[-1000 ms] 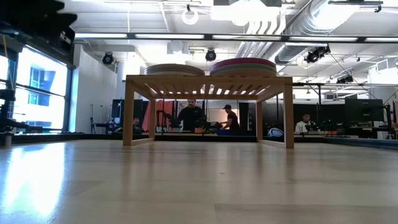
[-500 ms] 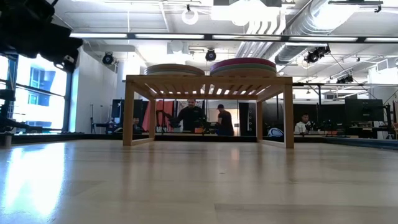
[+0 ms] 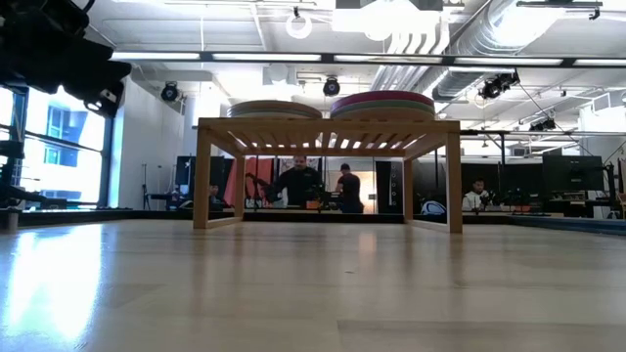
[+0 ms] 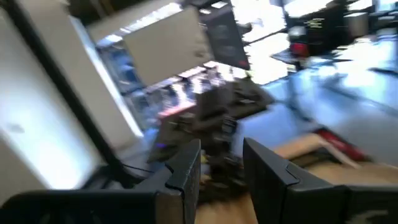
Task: Place and stack plates onto a shelf
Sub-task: Return to home position
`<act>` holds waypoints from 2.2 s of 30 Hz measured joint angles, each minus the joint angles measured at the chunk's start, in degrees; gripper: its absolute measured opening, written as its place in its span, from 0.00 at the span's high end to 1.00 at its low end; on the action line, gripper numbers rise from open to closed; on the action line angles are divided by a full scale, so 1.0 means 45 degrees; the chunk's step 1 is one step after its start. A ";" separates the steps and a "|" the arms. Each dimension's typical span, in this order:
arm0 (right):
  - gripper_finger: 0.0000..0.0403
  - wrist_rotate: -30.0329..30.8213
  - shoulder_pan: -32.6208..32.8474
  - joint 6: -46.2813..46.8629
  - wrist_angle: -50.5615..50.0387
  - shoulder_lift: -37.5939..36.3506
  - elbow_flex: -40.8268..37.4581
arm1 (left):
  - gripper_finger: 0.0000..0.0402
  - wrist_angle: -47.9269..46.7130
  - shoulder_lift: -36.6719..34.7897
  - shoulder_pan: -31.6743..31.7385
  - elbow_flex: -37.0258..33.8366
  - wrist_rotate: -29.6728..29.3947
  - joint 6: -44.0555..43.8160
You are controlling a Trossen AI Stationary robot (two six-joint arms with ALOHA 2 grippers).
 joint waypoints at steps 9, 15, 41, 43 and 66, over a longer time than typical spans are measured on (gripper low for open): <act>0.74 0.2193 0.0000 -0.0791 -0.3700 -0.2305 -0.0005 | 0.73 0.0005 -0.0005 0.0000 0.0000 -0.0006 0.0399; 0.74 0.4471 -0.0005 -0.0481 -0.6358 -0.3064 -0.0079 | 0.73 0.0009 -0.0005 0.0000 0.0000 -0.0126 0.0398; 0.74 0.2809 -0.0005 -0.0802 0.2075 -1.3843 -1.5029 | 0.73 0.0024 -0.0005 0.0003 0.0010 -0.0214 0.1157; 0.74 0.2399 -0.0005 -0.0804 0.2534 -1.4108 -1.5745 | 0.73 0.0027 -0.0003 0.0000 0.0010 -0.0224 0.1161; 0.74 -0.0181 -0.0004 -0.0773 0.7142 -1.4422 -2.0932 | 0.73 0.0141 -0.0005 0.0001 0.0010 -0.1248 0.1165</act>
